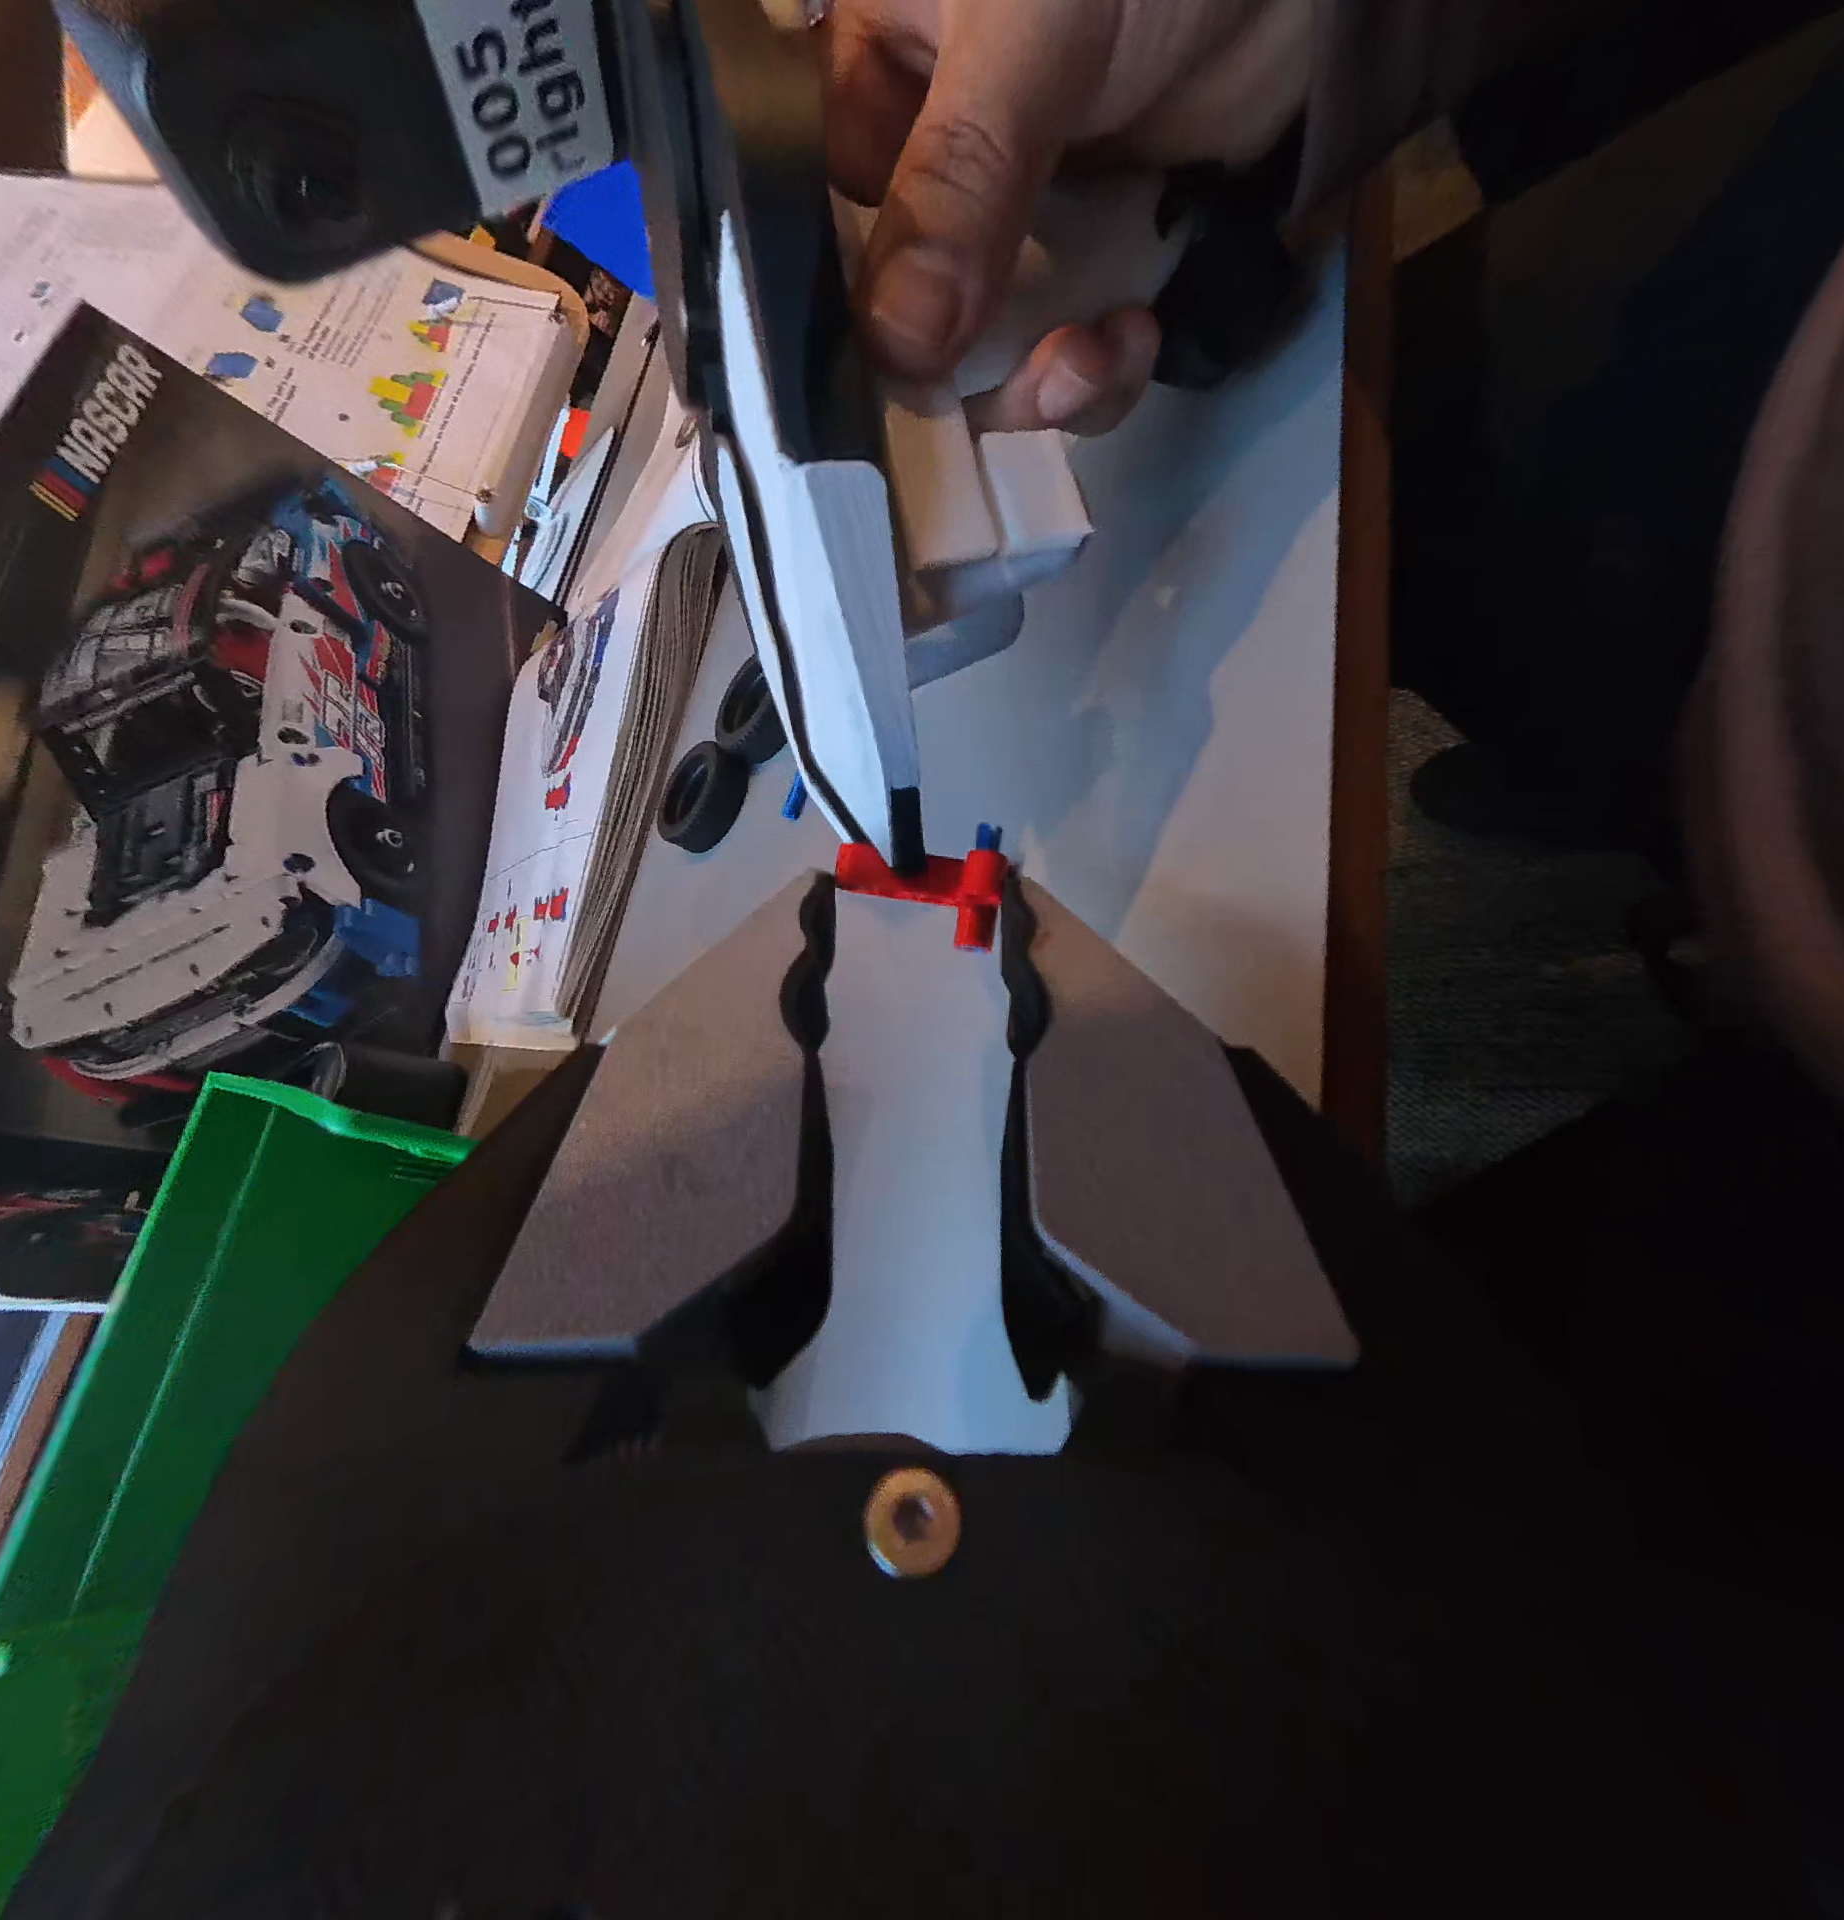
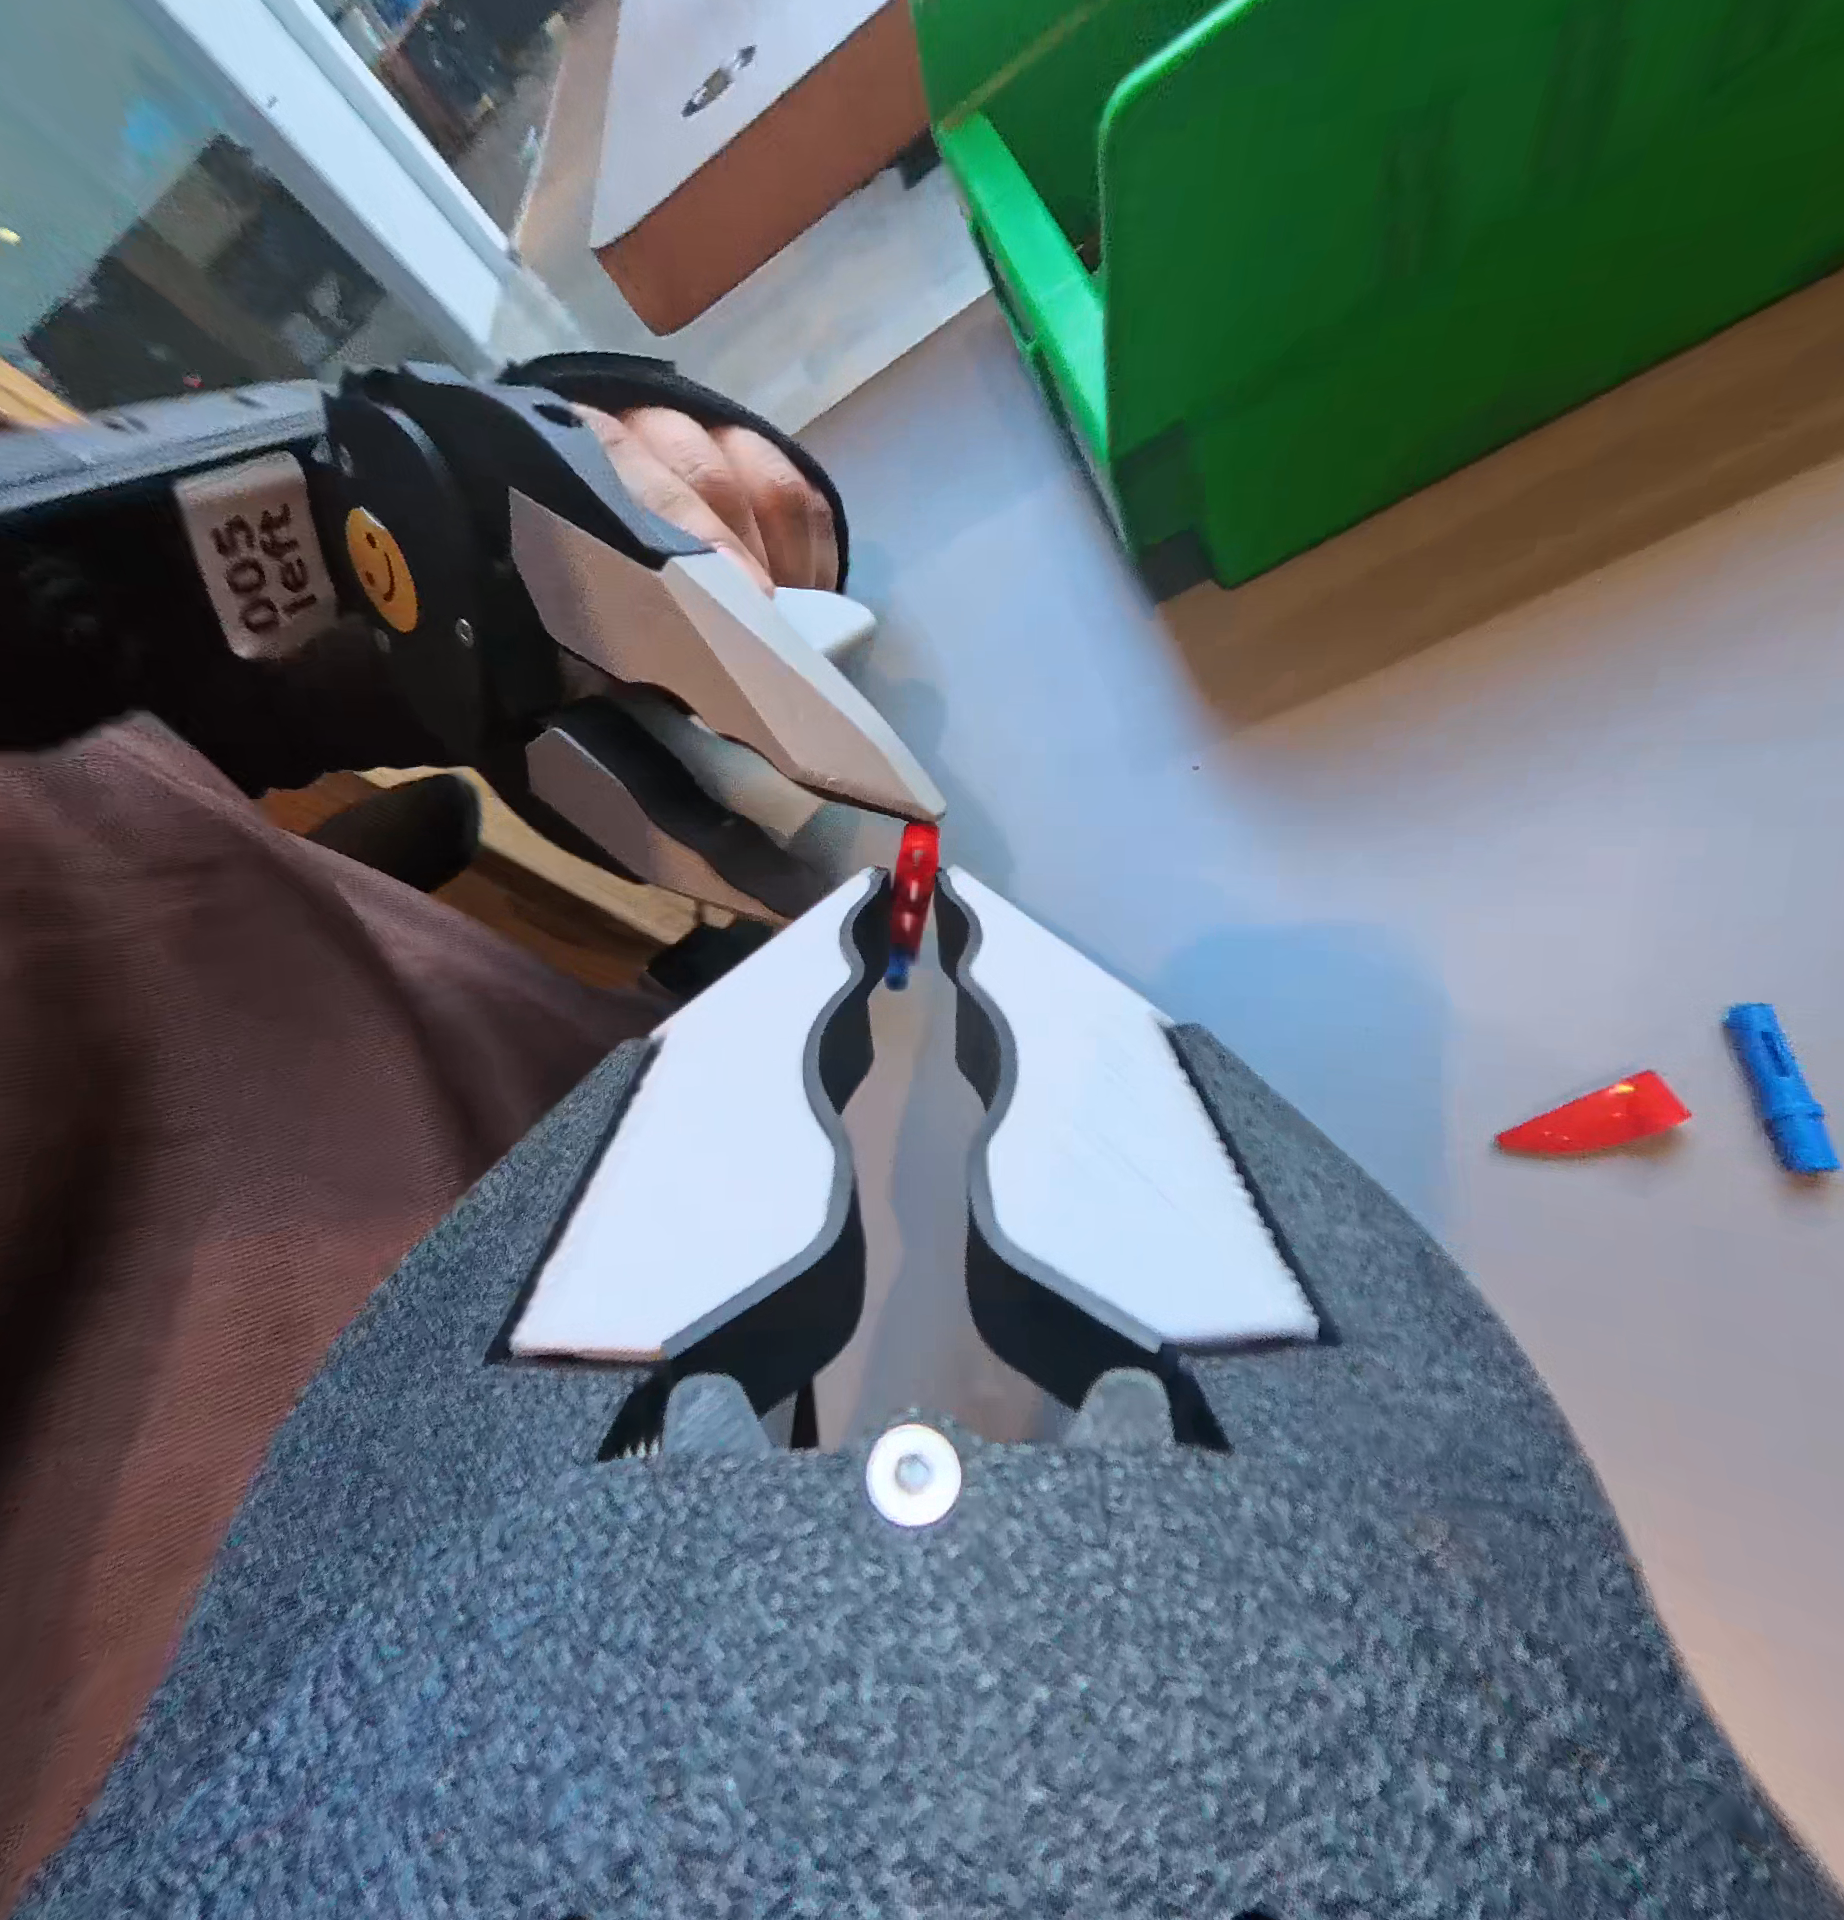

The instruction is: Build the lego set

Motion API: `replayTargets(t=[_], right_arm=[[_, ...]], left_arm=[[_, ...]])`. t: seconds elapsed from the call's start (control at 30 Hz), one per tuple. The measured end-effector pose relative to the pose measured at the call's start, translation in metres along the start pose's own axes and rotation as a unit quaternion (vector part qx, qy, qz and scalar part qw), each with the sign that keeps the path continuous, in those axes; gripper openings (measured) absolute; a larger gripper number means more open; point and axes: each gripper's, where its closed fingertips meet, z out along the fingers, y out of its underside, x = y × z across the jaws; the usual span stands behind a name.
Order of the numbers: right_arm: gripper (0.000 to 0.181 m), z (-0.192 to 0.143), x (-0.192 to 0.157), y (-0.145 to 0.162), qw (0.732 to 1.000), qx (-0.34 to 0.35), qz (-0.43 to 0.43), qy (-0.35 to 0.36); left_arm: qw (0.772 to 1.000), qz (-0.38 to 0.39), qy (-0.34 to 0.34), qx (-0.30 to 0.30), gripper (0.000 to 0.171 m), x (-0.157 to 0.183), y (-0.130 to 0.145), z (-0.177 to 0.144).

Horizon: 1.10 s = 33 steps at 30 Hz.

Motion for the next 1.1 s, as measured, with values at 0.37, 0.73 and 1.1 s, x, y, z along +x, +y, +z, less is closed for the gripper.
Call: replayTargets(t=[0.37,0.73,1.1], right_arm=[[0.006,-0.007,-0.024,-0.016,0.985,0.073,-0.157,0.009],[0.006,-0.008,-0.020,-0.007,0.993,0.048,-0.111,0.012],[0.020,-0.008,0.032,0.033,0.964,-0.051,-0.051,0.256]], left_arm=[[0.890,-0.379,0.246,0.065,0.022,0.003,-0.018,-0.016],[0.886,-0.372,0.270,0.059,0.013,0.009,-0.016,-0.011],[0.917,-0.316,0.222,-0.096,0.013,0.018,0.036,0.008]])
